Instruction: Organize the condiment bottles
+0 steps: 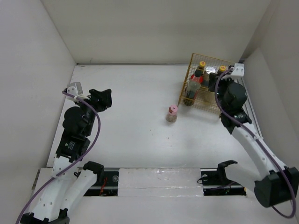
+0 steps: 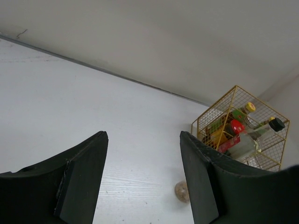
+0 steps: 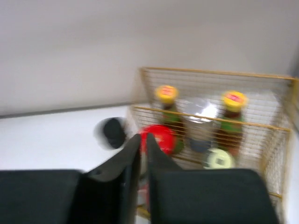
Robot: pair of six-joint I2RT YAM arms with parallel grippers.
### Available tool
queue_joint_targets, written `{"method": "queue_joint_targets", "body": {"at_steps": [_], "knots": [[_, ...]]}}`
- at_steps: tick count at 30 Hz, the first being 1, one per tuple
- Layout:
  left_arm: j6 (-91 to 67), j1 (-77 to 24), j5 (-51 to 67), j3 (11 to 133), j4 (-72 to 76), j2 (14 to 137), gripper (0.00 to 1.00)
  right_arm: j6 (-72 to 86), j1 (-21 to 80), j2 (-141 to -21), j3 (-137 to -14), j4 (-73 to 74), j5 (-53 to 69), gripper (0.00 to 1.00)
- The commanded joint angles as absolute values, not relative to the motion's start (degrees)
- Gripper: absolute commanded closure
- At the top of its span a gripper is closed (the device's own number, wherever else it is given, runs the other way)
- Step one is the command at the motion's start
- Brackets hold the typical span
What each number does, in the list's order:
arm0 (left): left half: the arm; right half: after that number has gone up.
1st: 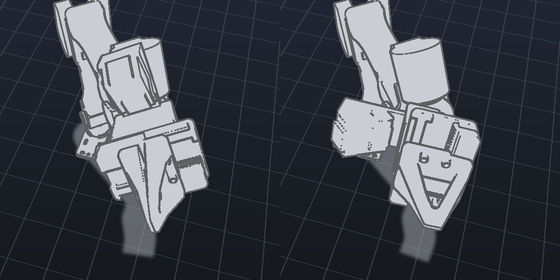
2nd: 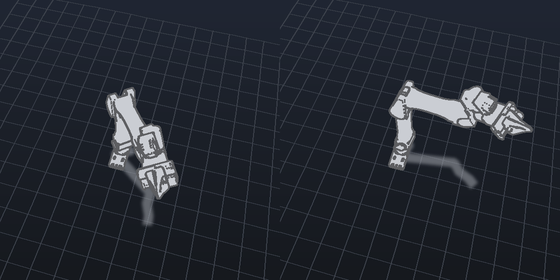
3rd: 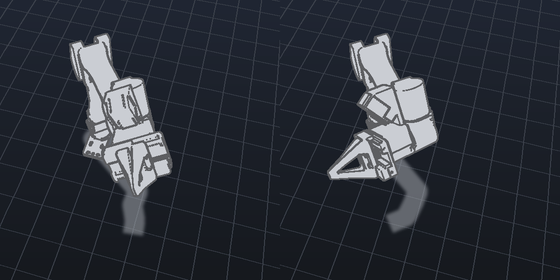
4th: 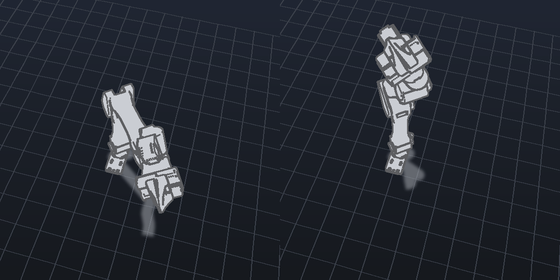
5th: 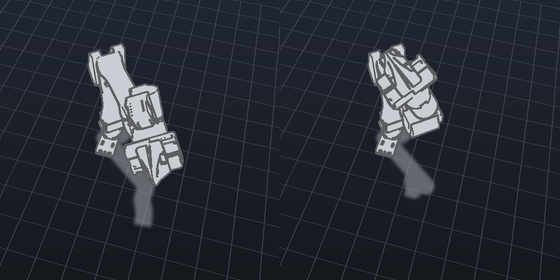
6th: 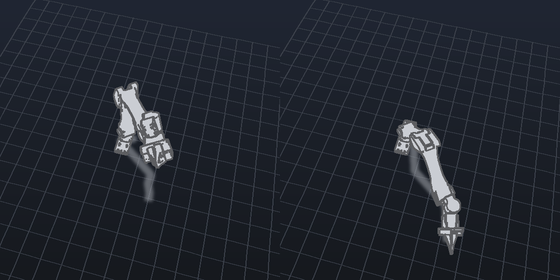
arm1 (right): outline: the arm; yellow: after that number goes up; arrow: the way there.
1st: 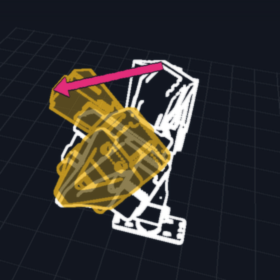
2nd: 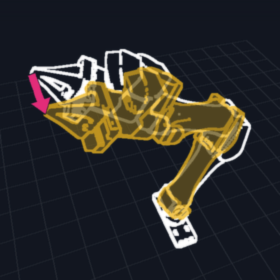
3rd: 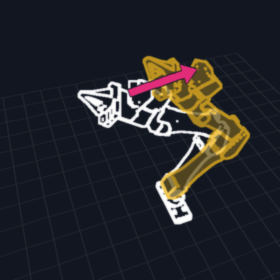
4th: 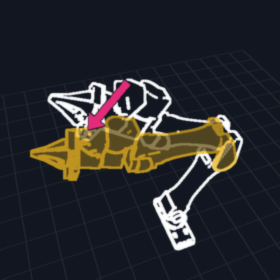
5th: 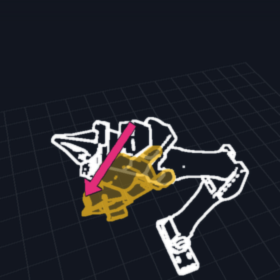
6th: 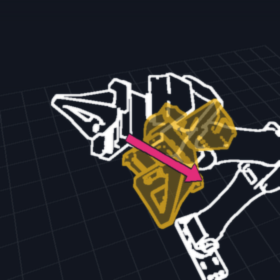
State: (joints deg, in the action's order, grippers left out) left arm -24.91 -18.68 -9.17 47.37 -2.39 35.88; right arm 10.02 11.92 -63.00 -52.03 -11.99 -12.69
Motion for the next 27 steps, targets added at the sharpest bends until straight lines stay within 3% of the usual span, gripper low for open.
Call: {"method": "queue_joint_targets", "body": {"at_steps": [1, 3, 5, 6, 7, 10, 12, 19, 27], "knots": [[-24.8, -18.9, -9.1, 48.2, 0.6, 35.9, 0.41, 10.7, 17.6, -58.0, -45.4, -22.9, -7.8, 0.90], [-24.8, -18.9, -9.1, 48.2, 0.6, 35.9, 0.41, 11.9, 22.8, -58.0, -43.6, -23.6, -4.1, 0.94], [-24.8, -18.9, -9.1, 48.2, 0.6, 35.9, 0.41, 11.9, 26.6, -59.9, -43.1, -21.2, -3.0, 0.88], [-24.8, -18.9, -9.1, 48.2, 0.6, 35.9, 0.41, 11.9, 30.2, -61.0, -43.1, -19.7, -2.4, 0.81], [-24.8, -18.9, -9.1, 48.2, 0.6, 35.9, 0.41, 11.3, 31.6, -63.4, -43.1, -17.0, -2.4, 0.59], [-24.8, -18.9, -8.5, 48.2, 0.6, 35.3, 0.41, 9.9, 36.5, -66.8, -43.1, -12.4, -5.3, 0.28], [-24.8, -18.9, -9.0, 48.2, 0.6, 35.2, 0.41, 9.9, 37.2, -68.8, -41.8, -10.7, -8.4, 0.20], [-24.8, -18.9, -8.4, 48.2, 0.6, 35.9, 0.41, 12.2, 36.0, -72.7, -41.7, -7.6, -9.0, 0.14], [-24.8, -18.9, -9.0, 48.7, 0.6, 35.9, 0.41, 12.2, 35.3, -82.8, -48.9, -6.4, -8.0, 0.17]]}}
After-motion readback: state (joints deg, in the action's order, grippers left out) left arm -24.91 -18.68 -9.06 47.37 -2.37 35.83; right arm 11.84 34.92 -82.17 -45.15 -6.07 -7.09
